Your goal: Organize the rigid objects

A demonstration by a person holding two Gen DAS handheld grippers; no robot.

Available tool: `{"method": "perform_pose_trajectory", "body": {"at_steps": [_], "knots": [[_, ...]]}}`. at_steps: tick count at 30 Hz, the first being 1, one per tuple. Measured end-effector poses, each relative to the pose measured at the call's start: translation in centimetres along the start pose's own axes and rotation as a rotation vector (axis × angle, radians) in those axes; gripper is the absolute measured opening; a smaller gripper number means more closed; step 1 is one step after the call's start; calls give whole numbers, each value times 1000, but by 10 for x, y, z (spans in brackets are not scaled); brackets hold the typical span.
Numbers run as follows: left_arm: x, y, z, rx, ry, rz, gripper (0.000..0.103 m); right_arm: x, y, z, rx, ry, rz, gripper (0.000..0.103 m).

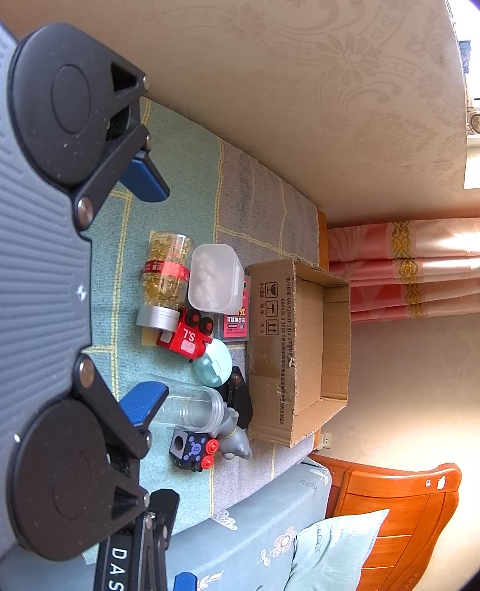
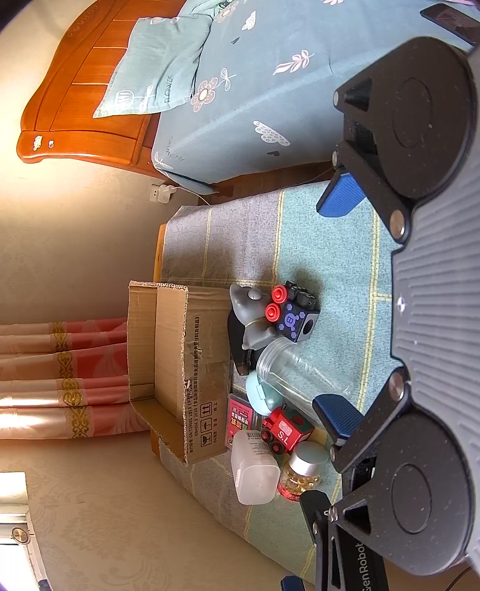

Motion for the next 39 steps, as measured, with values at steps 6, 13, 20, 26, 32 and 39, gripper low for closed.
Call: {"method": "perform_pose_trajectory", "body": {"at_steps": [6,13,20,26,32,39], "knots": [[0,-1,0,1,0,2,102,0,0,0,0,0,1,103],[1,0,-1,-1,-2,1,102,0,1,0,-3,-1,1,103],[3,2,-2,11,-7,6,102,0,5,0,-9,-1,6,103],[9,5,-4,33,-9,4,102,3,9,-4,-35,-1,22,103],[14,7,-9,46,-41,8,102,9,10,-8,-43,21,26,103],[23,8,-18,81,-124,24,102,12,14,-11,-89,68,79,103]]}}
Point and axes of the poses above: each gripper's, at about its wrist camera, not at the fingertips, and x roughly the way its jaws point, z to its right, y to its top, the point moved 1 cm from there along x, roughly the way its jaws point, and after that the axes turned 12 degrees about -y, right-handed, at the moved point
